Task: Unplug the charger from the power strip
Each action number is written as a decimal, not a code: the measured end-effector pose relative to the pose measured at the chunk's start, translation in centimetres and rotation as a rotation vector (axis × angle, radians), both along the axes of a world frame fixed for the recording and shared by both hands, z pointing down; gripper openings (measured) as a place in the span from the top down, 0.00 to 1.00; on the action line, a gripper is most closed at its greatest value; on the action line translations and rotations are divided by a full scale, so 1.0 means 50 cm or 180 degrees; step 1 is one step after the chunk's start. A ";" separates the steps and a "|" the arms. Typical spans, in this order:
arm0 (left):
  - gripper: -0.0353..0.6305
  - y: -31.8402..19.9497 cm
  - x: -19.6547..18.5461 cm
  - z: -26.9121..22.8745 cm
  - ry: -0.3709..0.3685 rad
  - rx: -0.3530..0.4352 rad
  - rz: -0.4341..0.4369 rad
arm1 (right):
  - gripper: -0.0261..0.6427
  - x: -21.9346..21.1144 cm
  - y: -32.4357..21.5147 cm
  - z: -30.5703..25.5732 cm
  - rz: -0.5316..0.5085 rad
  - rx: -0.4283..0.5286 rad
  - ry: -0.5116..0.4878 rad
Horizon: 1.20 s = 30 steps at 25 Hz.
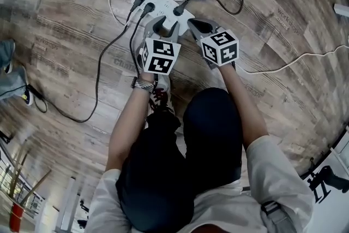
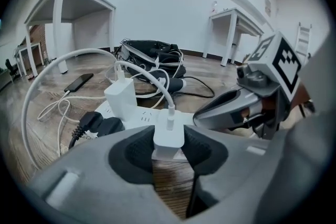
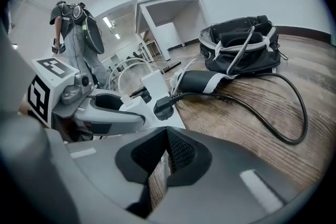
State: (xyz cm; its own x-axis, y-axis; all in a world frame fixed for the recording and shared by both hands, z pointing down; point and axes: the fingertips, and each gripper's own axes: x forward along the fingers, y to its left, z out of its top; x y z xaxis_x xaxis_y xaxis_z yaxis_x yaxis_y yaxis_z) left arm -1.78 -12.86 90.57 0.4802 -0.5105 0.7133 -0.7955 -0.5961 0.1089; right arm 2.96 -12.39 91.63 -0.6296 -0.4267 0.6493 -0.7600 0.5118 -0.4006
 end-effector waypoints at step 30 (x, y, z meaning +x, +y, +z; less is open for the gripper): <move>0.74 0.005 0.001 -0.001 -0.0222 0.0114 0.0184 | 0.96 -0.004 -0.005 0.001 0.0056 -0.0070 -0.0089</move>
